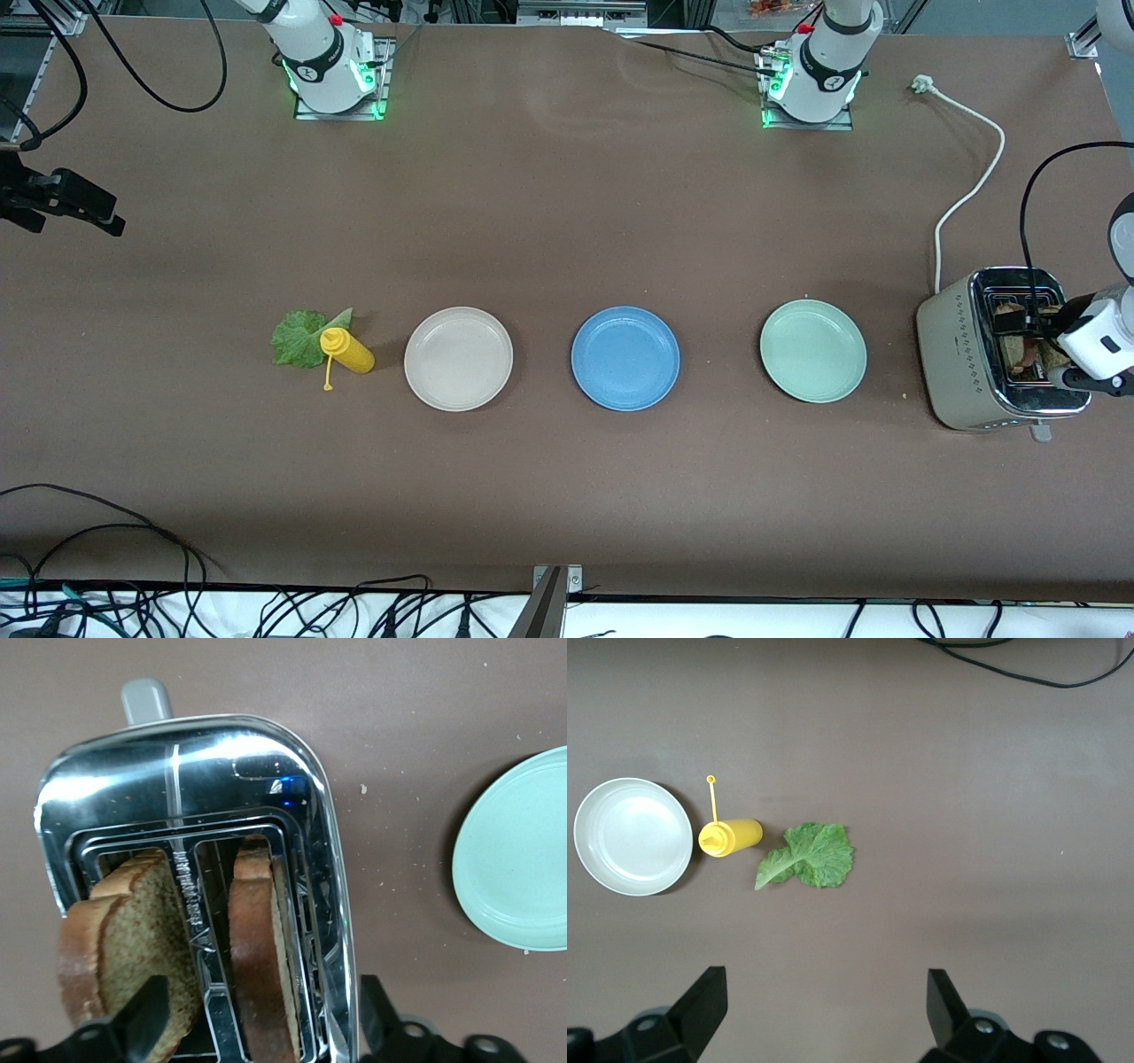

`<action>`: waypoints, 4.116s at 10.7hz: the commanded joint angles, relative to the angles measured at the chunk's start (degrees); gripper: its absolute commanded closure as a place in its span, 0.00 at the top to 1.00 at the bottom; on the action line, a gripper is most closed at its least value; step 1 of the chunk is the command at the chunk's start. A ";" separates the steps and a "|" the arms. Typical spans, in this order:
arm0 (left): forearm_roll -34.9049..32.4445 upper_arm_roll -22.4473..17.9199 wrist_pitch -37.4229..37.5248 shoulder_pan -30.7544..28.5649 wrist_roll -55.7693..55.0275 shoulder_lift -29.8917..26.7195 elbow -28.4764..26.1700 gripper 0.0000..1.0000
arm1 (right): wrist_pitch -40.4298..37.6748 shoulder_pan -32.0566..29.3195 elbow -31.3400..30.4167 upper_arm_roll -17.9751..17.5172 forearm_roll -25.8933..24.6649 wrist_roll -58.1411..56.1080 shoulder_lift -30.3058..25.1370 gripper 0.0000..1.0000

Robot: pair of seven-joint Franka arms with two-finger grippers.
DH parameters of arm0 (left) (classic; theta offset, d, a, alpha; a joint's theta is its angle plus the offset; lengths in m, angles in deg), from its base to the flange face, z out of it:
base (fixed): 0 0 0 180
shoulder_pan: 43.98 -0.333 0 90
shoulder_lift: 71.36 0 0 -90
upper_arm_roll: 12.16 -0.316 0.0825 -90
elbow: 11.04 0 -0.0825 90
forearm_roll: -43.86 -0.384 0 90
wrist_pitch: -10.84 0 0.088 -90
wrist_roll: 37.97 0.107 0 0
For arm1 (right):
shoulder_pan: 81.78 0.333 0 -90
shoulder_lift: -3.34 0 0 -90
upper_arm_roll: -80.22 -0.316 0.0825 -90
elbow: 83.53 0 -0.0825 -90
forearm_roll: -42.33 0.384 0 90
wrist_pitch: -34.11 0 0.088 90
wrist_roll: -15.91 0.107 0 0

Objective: Make sandwich in blue plate with both arms
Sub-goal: 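Lift the toast slice out of the toaster with the left gripper, then lay the toast flat on the blue plate and open the left gripper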

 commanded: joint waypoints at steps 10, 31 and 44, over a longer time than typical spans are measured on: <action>-2.15 1.30 11.11 0.17 -0.08 -4.25 3.16 0.00 | -1.26 0.01 0.66 -0.25 -0.22 -0.02 -0.28 1.00; 43.42 8.07 3.30 29.19 -16.79 14.52 16.52 0.00 | -1.88 0.02 0.66 0.27 -0.31 -0.11 -0.36 1.00; 64.01 7.90 1.54 22.06 6.39 26.05 15.38 0.00 | -2.05 0.01 0.66 0.27 -0.31 -0.20 -0.45 1.00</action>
